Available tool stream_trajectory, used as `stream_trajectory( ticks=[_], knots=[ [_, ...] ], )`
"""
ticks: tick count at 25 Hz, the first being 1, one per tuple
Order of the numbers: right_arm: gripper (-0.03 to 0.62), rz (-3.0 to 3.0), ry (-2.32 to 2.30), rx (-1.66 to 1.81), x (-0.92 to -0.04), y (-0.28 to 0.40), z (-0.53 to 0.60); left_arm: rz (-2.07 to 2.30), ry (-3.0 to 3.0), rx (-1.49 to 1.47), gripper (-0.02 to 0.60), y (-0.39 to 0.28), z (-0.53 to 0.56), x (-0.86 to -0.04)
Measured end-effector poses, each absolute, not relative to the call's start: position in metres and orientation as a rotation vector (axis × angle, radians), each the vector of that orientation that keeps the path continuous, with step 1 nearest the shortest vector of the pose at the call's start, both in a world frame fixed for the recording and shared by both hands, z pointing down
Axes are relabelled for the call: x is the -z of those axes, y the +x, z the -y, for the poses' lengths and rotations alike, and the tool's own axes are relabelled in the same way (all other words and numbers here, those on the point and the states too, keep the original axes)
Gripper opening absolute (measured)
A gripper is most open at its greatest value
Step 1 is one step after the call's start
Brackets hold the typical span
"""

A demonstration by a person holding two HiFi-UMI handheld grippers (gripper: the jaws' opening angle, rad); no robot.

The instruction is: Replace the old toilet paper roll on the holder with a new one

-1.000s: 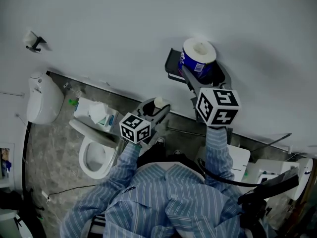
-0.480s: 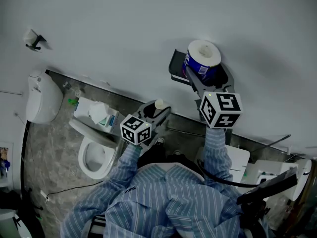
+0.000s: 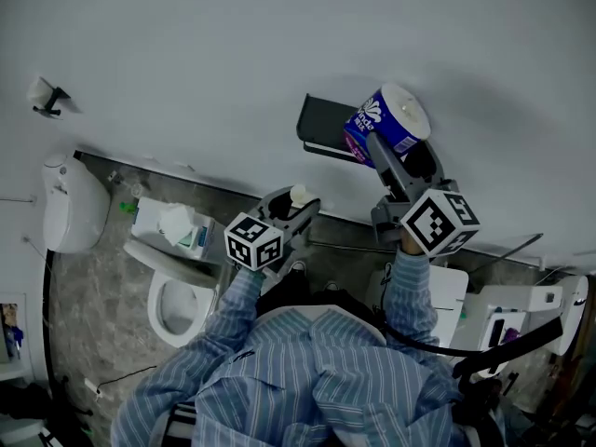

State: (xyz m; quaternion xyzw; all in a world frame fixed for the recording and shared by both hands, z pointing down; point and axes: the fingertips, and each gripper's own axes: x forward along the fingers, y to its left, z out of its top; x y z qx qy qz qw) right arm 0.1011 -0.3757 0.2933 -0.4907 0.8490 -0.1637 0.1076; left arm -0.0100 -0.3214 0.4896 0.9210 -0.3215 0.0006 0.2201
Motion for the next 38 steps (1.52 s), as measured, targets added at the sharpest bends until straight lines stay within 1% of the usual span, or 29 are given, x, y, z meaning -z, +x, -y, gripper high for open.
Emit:
stream_trajectory(
  ticks=[6,10,14,19,26,38],
  knots=[
    [0.413,-2.368,-1.444,0.520,-0.286,0.143,0.357,0.806,2.557,-0.010,0.198,0.015,0.318,-0.488],
    [0.413,-2.254,-1.466,0.604,-0.294,0.172,0.344,0.772,2.574,-0.017,0.198,0.028,0.314,-0.488],
    [0.413,-2.186,-1.523,0.679,-0.318,0.190,0.337,0.744,2.592,-0.041,0.199,0.035,0.309,-0.491],
    [0.411,-2.063,-1.501,0.858,-0.363,0.205,0.338,0.745,2.588,-0.054,0.198,0.038,0.305,-0.491],
    [0.413,-1.918,-1.440,1.013,-0.410,0.203,0.350,0.788,2.583,-0.048,0.198,0.027,0.304,-0.492],
    [0.411,-1.747,-1.291,1.169,-0.429,0.187,0.375,0.858,2.558,-0.023,0.198,0.004,0.301,-0.491]
  ],
)
